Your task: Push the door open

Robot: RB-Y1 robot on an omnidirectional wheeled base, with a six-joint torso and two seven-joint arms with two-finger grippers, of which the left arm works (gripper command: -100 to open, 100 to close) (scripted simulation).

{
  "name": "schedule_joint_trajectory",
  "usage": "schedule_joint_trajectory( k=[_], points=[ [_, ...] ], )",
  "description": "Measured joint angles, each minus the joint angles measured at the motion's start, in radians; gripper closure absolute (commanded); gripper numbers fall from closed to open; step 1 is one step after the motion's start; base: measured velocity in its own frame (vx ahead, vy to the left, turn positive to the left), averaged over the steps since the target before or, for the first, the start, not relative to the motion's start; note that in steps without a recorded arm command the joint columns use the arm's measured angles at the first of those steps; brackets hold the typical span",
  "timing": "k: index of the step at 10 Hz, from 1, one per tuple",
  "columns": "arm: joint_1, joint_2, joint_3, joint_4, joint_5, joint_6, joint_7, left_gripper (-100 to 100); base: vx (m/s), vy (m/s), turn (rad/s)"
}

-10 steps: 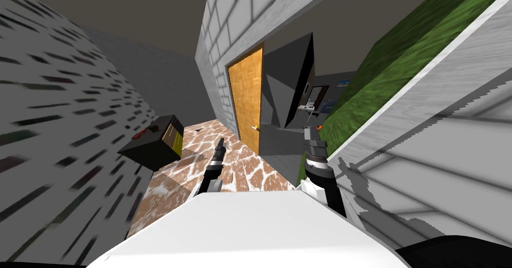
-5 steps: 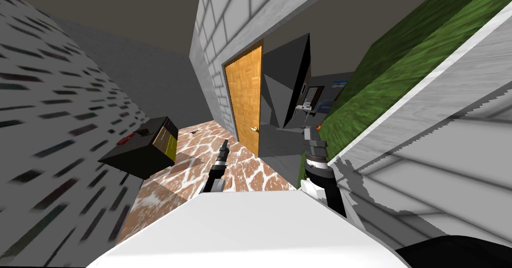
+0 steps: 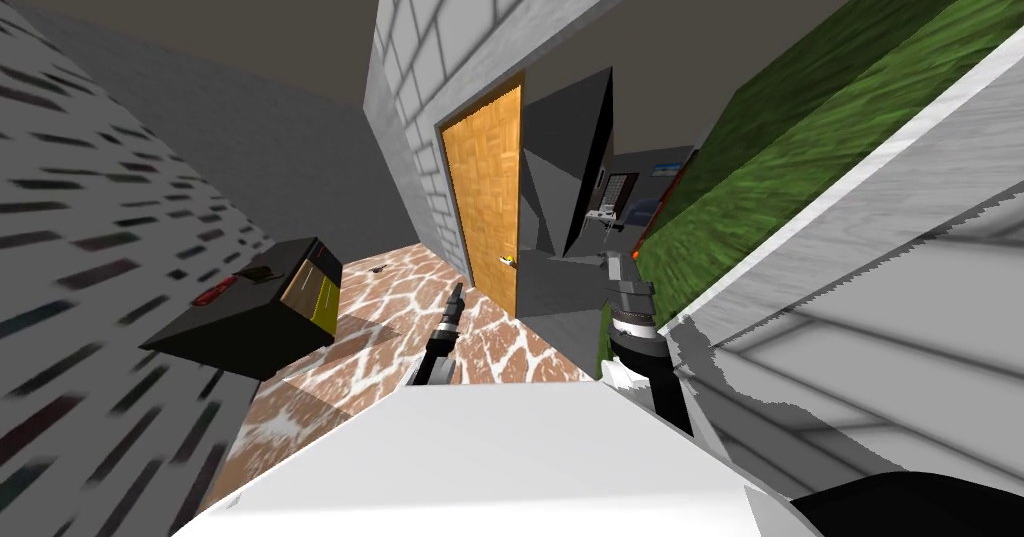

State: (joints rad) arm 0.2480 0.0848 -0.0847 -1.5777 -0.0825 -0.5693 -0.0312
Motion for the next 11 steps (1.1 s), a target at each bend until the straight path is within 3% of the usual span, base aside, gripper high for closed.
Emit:
schedule_joint_trajectory(
  k=[3,11],
  points=[
    [-0.05,0.0,-0.015,0.096,0.001,-0.022,0.012,-100,0.088,0.063,-0.092],
    [-0.129,0.004,-0.057,0.287,0.002,-0.071,0.043,-100,0.076,0.055,-0.074]
  ],
)
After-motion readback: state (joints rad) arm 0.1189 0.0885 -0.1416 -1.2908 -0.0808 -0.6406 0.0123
